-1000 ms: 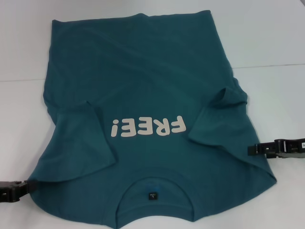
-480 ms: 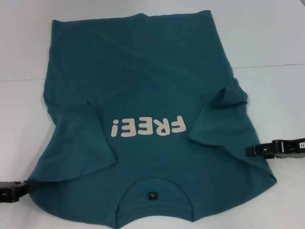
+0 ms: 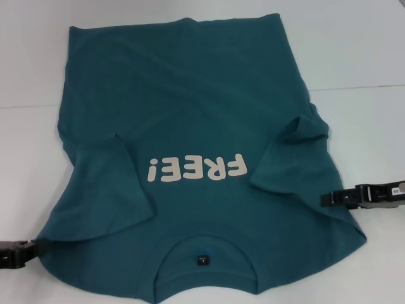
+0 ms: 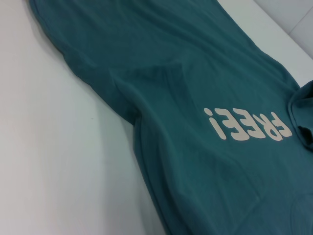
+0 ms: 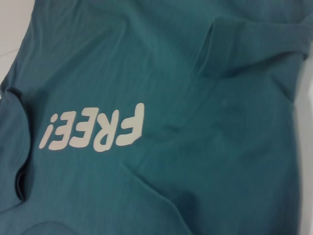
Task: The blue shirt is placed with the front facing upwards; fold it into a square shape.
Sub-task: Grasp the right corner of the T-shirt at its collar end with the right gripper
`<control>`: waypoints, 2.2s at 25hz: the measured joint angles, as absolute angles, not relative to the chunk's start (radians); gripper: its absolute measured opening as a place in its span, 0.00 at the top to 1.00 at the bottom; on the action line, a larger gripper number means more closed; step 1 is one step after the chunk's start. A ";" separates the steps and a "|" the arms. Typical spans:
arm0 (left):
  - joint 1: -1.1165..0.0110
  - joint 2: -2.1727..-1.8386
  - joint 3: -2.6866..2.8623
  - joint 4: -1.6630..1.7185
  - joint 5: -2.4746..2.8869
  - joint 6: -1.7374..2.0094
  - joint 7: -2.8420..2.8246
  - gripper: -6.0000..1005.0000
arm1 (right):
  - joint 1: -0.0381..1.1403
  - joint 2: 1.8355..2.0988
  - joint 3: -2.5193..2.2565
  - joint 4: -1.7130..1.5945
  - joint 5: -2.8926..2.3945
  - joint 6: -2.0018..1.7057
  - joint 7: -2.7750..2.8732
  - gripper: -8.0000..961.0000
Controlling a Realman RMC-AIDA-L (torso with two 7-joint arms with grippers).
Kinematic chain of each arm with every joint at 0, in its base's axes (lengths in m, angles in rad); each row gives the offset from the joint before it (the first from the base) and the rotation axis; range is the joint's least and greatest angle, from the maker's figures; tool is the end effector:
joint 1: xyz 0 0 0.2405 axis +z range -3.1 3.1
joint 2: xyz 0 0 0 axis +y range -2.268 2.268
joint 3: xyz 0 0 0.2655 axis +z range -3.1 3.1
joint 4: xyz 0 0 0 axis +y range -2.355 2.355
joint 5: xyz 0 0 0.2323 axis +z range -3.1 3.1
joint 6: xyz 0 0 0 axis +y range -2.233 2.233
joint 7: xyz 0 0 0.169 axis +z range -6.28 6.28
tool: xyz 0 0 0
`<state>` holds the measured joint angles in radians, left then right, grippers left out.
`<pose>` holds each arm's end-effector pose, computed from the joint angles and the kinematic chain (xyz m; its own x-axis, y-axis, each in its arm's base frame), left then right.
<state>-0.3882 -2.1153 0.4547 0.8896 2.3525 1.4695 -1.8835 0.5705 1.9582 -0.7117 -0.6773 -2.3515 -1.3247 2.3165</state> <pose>-0.3732 0.3250 0.0207 0.4542 0.7646 0.4573 0.8909 -0.3916 -0.2300 0.3484 0.3915 0.0191 0.2603 -0.8985 -0.3536 -0.9605 -0.2034 -0.1901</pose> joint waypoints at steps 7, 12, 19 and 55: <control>-0.391 -2.115 0.454 0.888 2.353 1.469 -1.884 1.00 | 0.587 1.967 -0.712 -0.684 -2.351 -1.341 2.311 0.13; -0.391 -2.115 0.454 0.888 2.352 1.466 -1.884 1.00 | 0.600 1.969 -0.712 -0.685 -2.351 -1.358 2.309 0.13; -0.391 -2.115 0.454 0.884 2.351 1.459 -1.884 1.00 | 0.618 1.970 -0.712 -0.686 -2.348 -1.390 2.295 0.13; -0.398 -2.120 0.454 0.882 2.345 1.459 -1.884 1.00 | 0.548 1.941 -0.699 -0.697 -2.379 -1.381 2.320 0.14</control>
